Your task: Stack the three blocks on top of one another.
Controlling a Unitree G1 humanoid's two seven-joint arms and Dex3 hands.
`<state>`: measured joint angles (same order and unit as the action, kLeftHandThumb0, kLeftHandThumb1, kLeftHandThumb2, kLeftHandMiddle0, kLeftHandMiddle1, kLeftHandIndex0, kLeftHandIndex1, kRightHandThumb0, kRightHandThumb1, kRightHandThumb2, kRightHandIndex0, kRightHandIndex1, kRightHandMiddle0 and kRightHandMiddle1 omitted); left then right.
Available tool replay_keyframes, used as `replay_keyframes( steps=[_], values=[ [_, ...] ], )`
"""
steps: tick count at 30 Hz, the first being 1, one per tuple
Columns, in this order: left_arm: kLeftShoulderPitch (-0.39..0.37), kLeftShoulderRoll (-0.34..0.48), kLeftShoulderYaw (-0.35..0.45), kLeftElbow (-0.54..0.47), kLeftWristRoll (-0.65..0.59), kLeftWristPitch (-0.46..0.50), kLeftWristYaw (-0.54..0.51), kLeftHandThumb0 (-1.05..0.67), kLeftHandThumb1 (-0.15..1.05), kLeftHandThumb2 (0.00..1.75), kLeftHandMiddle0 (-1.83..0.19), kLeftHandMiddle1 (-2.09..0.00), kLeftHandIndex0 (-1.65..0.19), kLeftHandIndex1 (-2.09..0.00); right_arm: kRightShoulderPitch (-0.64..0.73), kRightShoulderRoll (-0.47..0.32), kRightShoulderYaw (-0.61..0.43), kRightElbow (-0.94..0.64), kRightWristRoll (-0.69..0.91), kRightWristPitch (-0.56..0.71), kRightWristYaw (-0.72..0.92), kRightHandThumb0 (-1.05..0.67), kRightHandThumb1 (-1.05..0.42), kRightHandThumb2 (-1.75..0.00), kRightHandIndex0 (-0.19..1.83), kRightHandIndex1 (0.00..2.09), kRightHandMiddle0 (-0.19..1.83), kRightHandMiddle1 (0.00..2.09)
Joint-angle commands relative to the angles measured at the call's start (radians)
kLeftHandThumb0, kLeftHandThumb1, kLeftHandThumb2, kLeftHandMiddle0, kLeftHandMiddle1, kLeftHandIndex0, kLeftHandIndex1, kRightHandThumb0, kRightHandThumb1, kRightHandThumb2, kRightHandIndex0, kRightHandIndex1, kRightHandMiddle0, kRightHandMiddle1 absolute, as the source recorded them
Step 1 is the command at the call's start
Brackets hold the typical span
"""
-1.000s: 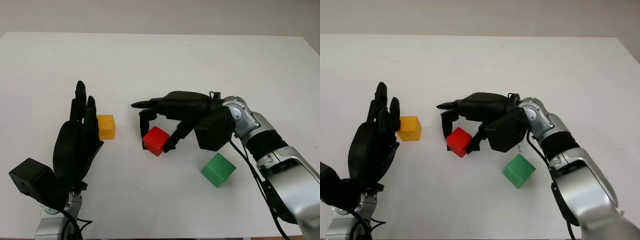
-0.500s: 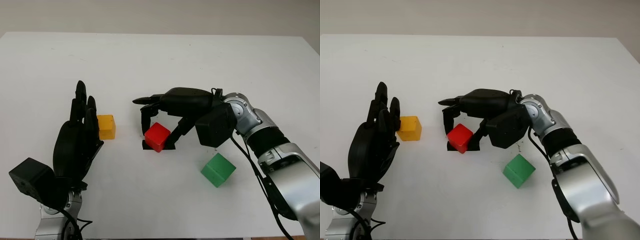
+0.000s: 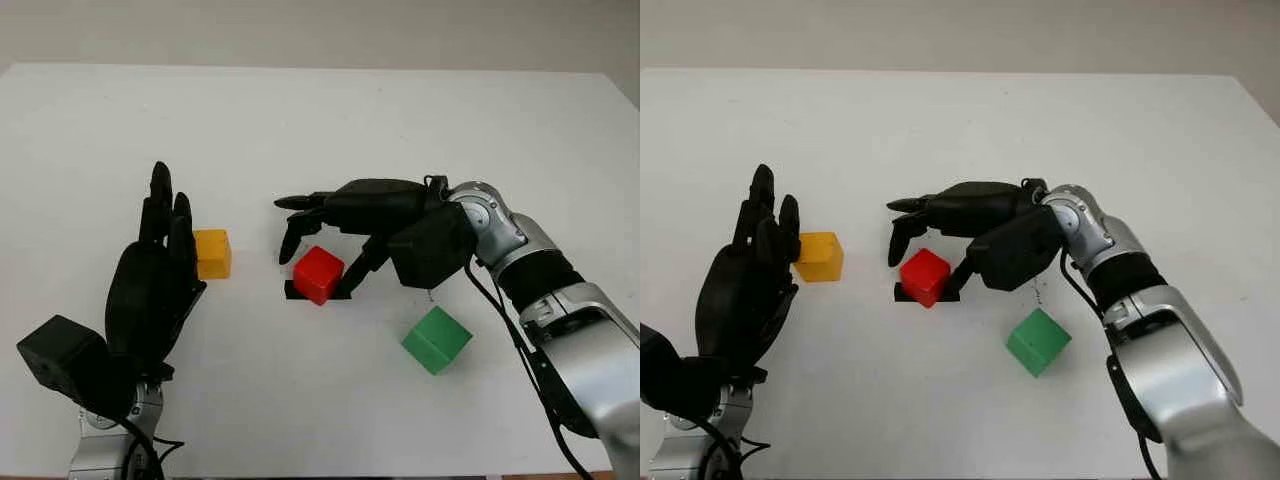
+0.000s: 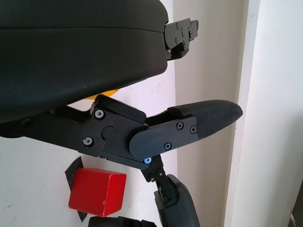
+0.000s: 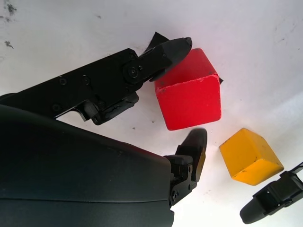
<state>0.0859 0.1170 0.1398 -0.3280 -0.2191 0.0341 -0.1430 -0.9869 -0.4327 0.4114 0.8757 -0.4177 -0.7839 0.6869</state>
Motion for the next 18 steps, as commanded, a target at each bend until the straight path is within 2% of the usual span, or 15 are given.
replay_keyframes(
  steps=[1,7,12,14,18],
  values=[
    [0.007,0.002,0.002,-0.016,-0.004,-0.001,-0.003,-0.74,1.05,0.68,0.19,0.0,0.19,0.0,-0.006,-0.013,-0.005,-0.026,0.011,-0.004,0.007,-0.62,-0.87,-0.05,-0.15,0.03,0.11,0.36],
    [0.005,0.004,0.002,-0.014,0.001,0.002,-0.004,-0.74,1.05,0.69,0.19,0.0,0.19,0.0,-0.004,-0.033,-0.016,-0.088,0.053,0.021,0.071,-0.69,-0.89,-0.06,-0.19,0.0,-0.04,0.21],
    [0.007,0.001,0.001,-0.017,0.002,0.003,0.003,-0.75,1.05,0.69,0.19,0.0,0.19,0.0,0.007,-0.081,-0.072,-0.213,0.124,0.091,0.114,-0.75,-0.91,-0.06,-0.19,0.0,-0.12,0.14],
    [0.007,0.003,0.001,-0.014,0.0,-0.002,-0.002,-0.74,1.05,0.69,0.19,0.0,0.19,0.0,0.023,-0.111,-0.113,-0.284,0.163,0.126,0.113,-0.75,-0.91,-0.06,-0.19,0.0,-0.11,0.14],
    [0.008,0.007,0.003,-0.017,0.004,0.0,-0.003,-0.73,1.05,0.7,0.19,0.0,0.19,0.0,0.076,-0.189,-0.231,-0.434,0.291,0.225,0.127,-0.68,-0.9,-0.05,-0.19,0.01,0.1,0.23]
  ],
)
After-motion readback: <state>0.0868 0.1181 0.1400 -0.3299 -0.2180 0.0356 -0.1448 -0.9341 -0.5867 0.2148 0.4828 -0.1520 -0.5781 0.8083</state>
